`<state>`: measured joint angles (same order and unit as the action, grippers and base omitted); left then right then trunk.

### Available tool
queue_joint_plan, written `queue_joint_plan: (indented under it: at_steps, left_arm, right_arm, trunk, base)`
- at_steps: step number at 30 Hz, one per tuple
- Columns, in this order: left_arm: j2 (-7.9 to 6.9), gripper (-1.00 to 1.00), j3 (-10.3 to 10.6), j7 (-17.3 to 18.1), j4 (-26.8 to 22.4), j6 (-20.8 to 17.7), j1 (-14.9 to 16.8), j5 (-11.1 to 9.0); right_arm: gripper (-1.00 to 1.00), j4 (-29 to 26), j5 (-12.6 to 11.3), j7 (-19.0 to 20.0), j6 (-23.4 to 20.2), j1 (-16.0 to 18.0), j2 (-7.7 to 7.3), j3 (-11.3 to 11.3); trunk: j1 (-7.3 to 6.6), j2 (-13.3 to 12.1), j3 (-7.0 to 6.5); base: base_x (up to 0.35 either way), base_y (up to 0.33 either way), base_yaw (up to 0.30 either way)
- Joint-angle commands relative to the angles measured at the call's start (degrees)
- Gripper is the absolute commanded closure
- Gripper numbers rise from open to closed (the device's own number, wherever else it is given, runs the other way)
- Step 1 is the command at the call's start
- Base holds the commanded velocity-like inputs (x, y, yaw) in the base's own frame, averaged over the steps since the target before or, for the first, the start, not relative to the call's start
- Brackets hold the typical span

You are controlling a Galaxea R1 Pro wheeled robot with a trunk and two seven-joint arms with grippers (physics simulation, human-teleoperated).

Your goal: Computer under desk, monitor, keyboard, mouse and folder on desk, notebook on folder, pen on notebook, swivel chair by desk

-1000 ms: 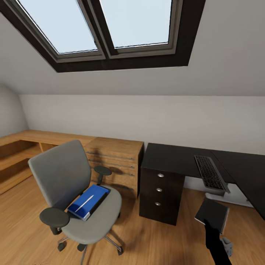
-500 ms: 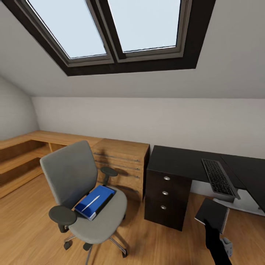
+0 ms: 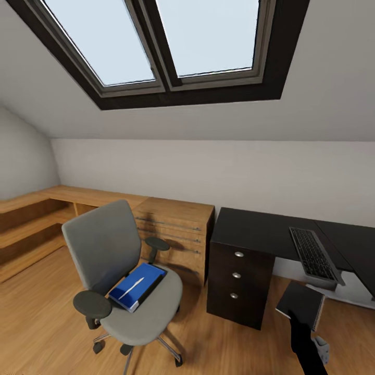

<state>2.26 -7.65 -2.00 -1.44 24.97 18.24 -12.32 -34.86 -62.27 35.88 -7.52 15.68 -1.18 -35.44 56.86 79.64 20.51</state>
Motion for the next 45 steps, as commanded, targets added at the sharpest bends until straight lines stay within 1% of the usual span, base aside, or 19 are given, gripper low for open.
queue_joint_plan:
  at_steps: [1,27,31,35,37,38,41,42,43,45]
  left_arm:
    - [0.03,-1.00,-0.44,-0.11,0.04,0.17,0.04,0.28]
    - [0.03,-1.00,-0.44,-0.11,0.04,0.17,0.04,0.28]
    - [0.03,-1.00,-0.44,-0.11,0.04,0.17,0.04,0.28]
    - [0.03,-1.00,-0.44,-0.11,0.04,0.17,0.04,0.28]
    - [0.03,-1.00,-0.44,-0.11,0.04,0.17,0.04,0.28]
    - [0.03,-1.00,-0.44,-0.11,0.04,0.17,0.04,0.28]
    - [0.03,-1.00,-0.44,-0.11,0.04,0.17,0.04,0.28]
    - [0.03,-1.00,-0.44,-0.11,0.04,0.17,0.04,0.28]
    - [0.03,-1.00,-0.44,-0.11,0.04,0.17,0.04,0.28]
    - [0.03,-1.00,-0.44,-0.11,0.04,0.17,0.04,0.28]
  right_arm:
    - [1.00,0.05,-0.74,0.51,-0.69,0.05,0.02,-0.14]
    - [1.00,-0.14,-0.41,0.58,-0.58,0.05,-0.05,-0.03]
    - [1.00,-0.19,-0.19,0.59,-0.61,0.05,-0.11,0.24]
    - [1.00,-0.24,0.37,0.71,-0.66,0.05,-0.35,1.48]
    - [1.00,-0.23,1.04,0.76,-0.66,0.05,-0.46,2.20]
    - [1.00,-0.22,2.12,0.86,-0.66,0.05,-0.55,2.82]
    - [1.00,-0.22,4.50,0.94,-0.70,0.05,-0.73,3.38]
    - [1.00,-0.21,5.45,0.96,-0.69,0.05,-0.77,3.50]
    - [1.00,-0.21,7.43,1.00,-0.64,0.05,-0.80,3.67]
    - [1.00,-0.26,9.30,1.04,-0.62,0.05,-0.83,3.78]
  trunk:
    - [0.00,0.04,-0.01]
    - [0.00,0.04,-1.96]
    - [0.00,0.04,-2.12]
    - [0.00,0.04,-2.17]
    - [0.00,0.04,-2.18]
    - [0.00,0.04,-2.19]
    - [0.00,0.04,-2.20]
    - [0.00,0.04,-2.20]
    - [0.00,0.04,-2.20]
    - [0.00,0.04,-2.20]
  base:
    - [0.000,0.000,0.130]
    - [0.000,0.000,0.152]
    - [0.000,0.000,0.095]
    - [0.000,0.000,0.031]
    - [0.000,0.000,0.016]
    - [0.000,0.000,0.009]
    - [0.000,0.000,0.006]
    - [0.000,0.000,0.004]
    - [0.000,0.000,0.002]
    - [0.000,0.000,0.002]
